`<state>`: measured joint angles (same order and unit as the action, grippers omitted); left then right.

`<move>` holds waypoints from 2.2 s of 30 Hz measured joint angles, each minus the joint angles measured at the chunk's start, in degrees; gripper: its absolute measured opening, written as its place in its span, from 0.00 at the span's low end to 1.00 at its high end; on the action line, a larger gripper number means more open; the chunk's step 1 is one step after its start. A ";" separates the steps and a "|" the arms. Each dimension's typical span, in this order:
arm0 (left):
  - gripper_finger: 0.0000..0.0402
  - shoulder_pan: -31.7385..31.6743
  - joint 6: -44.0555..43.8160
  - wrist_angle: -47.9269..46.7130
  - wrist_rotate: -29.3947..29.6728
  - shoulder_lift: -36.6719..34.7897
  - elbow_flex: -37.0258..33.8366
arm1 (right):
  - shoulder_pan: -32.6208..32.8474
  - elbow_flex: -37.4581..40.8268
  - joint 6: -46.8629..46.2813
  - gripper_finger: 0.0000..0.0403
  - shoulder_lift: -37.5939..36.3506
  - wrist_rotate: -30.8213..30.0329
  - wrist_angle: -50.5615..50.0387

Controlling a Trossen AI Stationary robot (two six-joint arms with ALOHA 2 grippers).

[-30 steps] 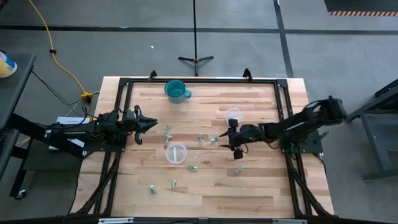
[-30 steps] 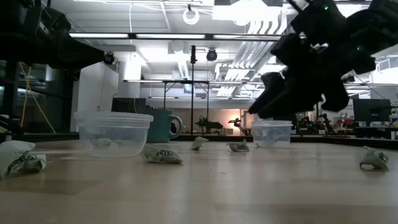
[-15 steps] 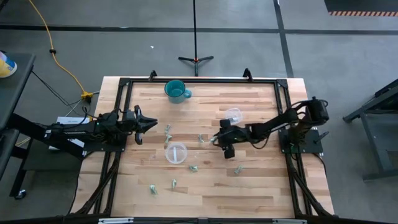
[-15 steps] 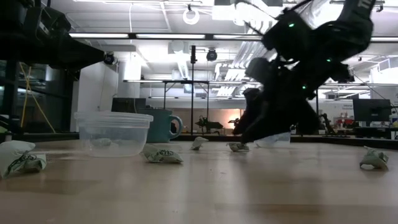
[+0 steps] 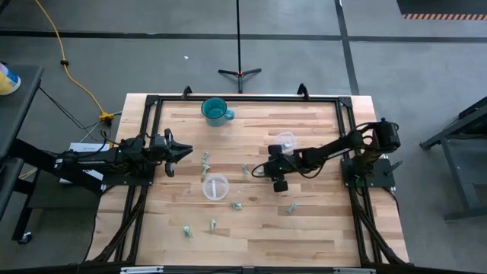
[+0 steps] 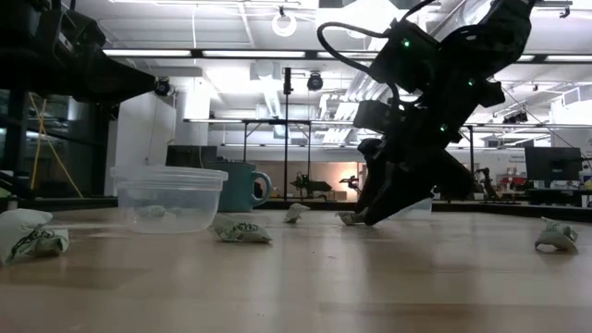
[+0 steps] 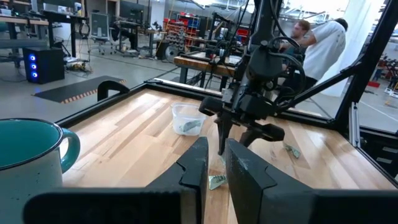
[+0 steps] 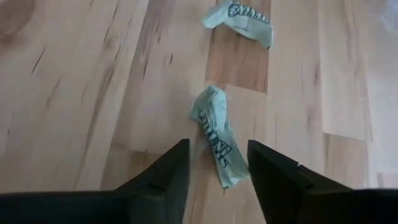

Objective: Pick and place items into bin
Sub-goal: Put the stevia packet into the right transparent bin

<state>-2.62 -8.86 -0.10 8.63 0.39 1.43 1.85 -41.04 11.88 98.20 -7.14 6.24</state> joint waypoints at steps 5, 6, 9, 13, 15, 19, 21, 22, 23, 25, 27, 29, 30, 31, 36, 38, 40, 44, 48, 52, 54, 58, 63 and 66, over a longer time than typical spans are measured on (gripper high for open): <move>0.23 0.00 0.00 0.00 -0.01 0.00 0.00 | 0.00 0.00 0.13 0.23 0.00 -0.03 -0.20; 0.23 0.00 0.00 0.00 0.00 0.01 0.00 | 0.00 0.00 0.13 0.21 0.01 -0.24 -0.20; 0.23 0.01 0.00 0.00 -0.01 0.01 0.00 | 0.02 0.00 -0.04 0.12 0.00 -1.80 -0.14; 0.23 0.00 0.00 0.00 0.00 0.00 0.00 | 0.27 -1.90 -1.81 0.01 -0.25 -4.66 -0.81; 0.23 0.00 0.00 0.00 -0.01 -0.01 0.00 | 0.56 -3.69 -2.75 0.03 -1.01 -7.90 -2.16; 0.23 0.01 0.00 -0.03 -0.01 -0.01 0.00 | 0.93 -7.61 -4.29 0.02 -3.37 -16.95 -11.50; 0.23 0.01 0.00 -0.01 0.01 0.01 0.00 | 0.54 -9.50 -6.89 0.01 -5.29 -22.57 -18.63; 0.23 0.00 0.00 -0.02 0.00 0.00 0.00 | 0.19 -10.36 -8.26 0.01 -6.43 -24.81 -22.05; 0.23 0.00 0.00 -0.01 -0.01 0.01 0.00 | -0.15 -11.12 -9.66 0.02 -7.55 -26.30 -25.33; 0.23 -0.01 0.00 -0.02 -0.01 -0.01 0.00 | -1.03 -12.09 -12.02 0.02 -9.87 -27.52 -31.10; 0.23 0.01 0.00 -0.02 0.01 -0.01 0.00 | -2.41 -12.32 -13.65 0.01 -12.10 -26.89 -36.21; 0.23 0.00 0.00 -0.02 -0.01 -0.01 0.00 | -4.57 -12.25 -14.86 0.01 -14.06 -24.82 -40.95; 0.23 -0.01 0.00 -0.02 0.00 -0.01 0.00 | -5.91 -11.97 -15.25 0.01 -14.82 -23.39 -42.41; 0.23 0.00 0.00 -0.02 0.00 -0.01 0.00 | -7.23 -11.42 -15.43 0.01 -15.46 -21.63 -43.24; 0.23 0.01 0.00 -0.02 -0.01 -0.01 0.00 | -13.21 -9.47 -15.81 0.02 -16.08 -13.17 -41.89; 0.23 -0.01 0.00 -0.02 -0.01 -0.01 0.00 | -14.66 -9.40 -14.83 0.03 -15.92 -10.58 -40.93; 0.23 0.00 0.00 -0.02 -0.01 -0.01 0.00 | -15.41 -9.40 -14.49 0.05 -15.88 -8.89 -40.41; 0.23 0.01 0.00 -0.02 -0.01 0.01 0.00 | -15.59 -9.40 -14.47 0.14 -15.88 -8.13 -39.85; 0.23 0.00 0.00 -0.02 -0.01 0.00 0.00 | -15.61 -9.40 -14.45 0.29 -15.88 -8.20 -39.43; 0.23 0.00 0.00 -0.02 0.00 0.00 0.00 | -15.19 -9.40 -11.89 0.40 -15.86 4.81 -36.17; 0.23 0.00 0.00 -0.02 0.00 -0.01 0.00 | -13.25 -9.40 -9.51 0.43 -15.84 11.84 -33.45; 0.23 0.00 0.00 -0.01 0.00 -0.01 0.00 | -6.26 -9.40 -2.98 0.43 -15.84 18.46 -30.82; 0.23 0.01 0.00 -0.02 -0.01 -0.01 0.00 | 4.71 -9.40 1.93 0.39 -15.61 20.89 -33.52; 0.23 -0.01 0.00 -0.02 -0.01 -0.01 0.00 | 10.81 -9.40 2.16 0.38 -15.59 17.84 -35.70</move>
<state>-2.63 -8.86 -0.12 8.63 0.39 1.43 12.66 -50.43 14.03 82.61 10.71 -29.46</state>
